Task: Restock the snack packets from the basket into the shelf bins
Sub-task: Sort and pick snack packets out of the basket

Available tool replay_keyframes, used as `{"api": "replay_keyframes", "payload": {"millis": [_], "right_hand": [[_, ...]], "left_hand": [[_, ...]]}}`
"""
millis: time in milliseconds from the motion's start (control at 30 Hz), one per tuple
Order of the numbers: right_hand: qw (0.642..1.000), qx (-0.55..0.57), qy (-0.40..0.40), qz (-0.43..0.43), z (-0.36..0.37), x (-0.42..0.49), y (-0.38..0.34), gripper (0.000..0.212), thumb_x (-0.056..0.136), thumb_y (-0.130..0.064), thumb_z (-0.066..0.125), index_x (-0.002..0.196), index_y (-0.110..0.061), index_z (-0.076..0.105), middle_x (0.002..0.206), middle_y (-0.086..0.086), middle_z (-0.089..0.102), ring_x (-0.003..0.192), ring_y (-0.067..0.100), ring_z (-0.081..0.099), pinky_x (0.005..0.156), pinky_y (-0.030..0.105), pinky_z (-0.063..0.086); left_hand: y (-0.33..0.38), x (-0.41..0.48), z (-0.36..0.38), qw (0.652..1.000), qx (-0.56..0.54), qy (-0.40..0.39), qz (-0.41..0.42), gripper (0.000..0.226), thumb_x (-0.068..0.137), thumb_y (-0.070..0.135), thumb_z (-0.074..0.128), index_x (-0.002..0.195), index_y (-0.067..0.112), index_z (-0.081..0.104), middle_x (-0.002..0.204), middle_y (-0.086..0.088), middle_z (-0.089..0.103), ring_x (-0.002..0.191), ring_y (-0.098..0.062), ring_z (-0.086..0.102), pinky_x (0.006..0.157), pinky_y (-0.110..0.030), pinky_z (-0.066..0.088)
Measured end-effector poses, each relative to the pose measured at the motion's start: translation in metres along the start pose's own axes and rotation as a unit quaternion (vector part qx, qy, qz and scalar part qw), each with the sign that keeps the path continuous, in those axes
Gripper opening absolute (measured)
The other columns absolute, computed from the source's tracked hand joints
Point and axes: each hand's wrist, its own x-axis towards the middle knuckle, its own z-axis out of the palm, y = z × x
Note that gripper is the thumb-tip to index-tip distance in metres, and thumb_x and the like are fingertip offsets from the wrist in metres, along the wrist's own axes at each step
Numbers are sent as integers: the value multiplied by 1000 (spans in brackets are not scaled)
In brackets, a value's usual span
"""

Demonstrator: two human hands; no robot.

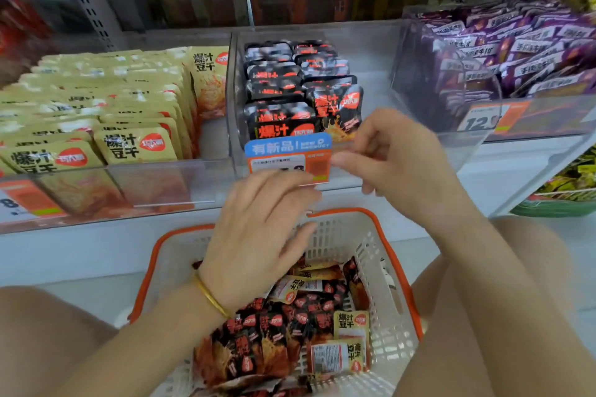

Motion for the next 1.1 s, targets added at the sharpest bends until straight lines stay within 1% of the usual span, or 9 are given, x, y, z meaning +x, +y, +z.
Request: {"api": "replay_keyframes", "payload": {"millis": [167,300,367,467,633,733,867,1000,1100], "right_hand": [[937,-149,-291,124,71,-11,83,17,90,-18,62,75,-14,54,56,-2,57,44,9,54,46,17,43],[851,-239,-414,220,121,-25,164,14,95,-15,50,85,-9,57,75,3,55,67,16,50,59,26,38],[825,-238,-441,261,137,-46,199,12,95,-15,48,85,-14,55,72,-7,43,79,18,51,72,28,40],[781,-288,-489,261,162,-69,242,18,94,-15,50,106,-6,60,88,3,55,108,28,56,89,33,44],[736,-371,-521,223,202,-92,286,38,94,-6,44,132,-11,42,126,15,52,114,33,51,87,40,47],[705,-389,-542,240,211,-98,295,51,91,4,45,139,-10,34,136,14,42,130,36,37,101,45,42],[695,-424,-538,218,217,-94,297,40,90,5,45,127,-8,49,125,14,50,119,35,45,91,42,45],[695,-451,-528,187,211,-91,284,22,90,0,47,104,-9,60,79,4,50,89,28,56,72,37,45],[746,-412,-500,156,199,-72,264,16,93,-7,46,99,-15,59,94,4,61,97,27,59,85,37,43]], "left_hand": [[-37,-70,49,975,-15,-220,-35,30,83,29,47,108,17,60,115,-3,60,107,-23,48,90,-41,44],[-65,-101,75,921,-15,-366,-136,29,78,26,55,102,14,66,106,-5,63,103,-30,53,87,-47,49],[-69,-105,80,910,-29,-385,-150,26,76,18,67,100,10,66,104,-8,62,102,-35,55,83,-49,51],[-75,-106,86,911,-40,-381,-156,21,81,20,62,99,9,66,105,-8,62,101,-34,55,81,-48,51],[-78,-113,94,909,-52,-387,-148,22,72,16,76,92,11,67,99,-5,63,96,-29,58,79,-41,54],[-81,-115,96,898,-61,-401,-172,23,81,19,69,102,13,66,110,-3,60,106,-27,52,85,-41,51],[-81,-119,95,885,-68,-417,-197,24,88,22,60,112,16,61,118,0,55,114,-23,44,92,-39,45],[-75,-120,98,864,-77,-454,-201,32,95,27,50,126,20,51,130,5,45,124,-18,32,102,-31,35],[-69,-119,100,850,-89,-474,-211,32,96,30,47,127,22,49,130,7,44,122,-15,32,100,-27,34]]}}
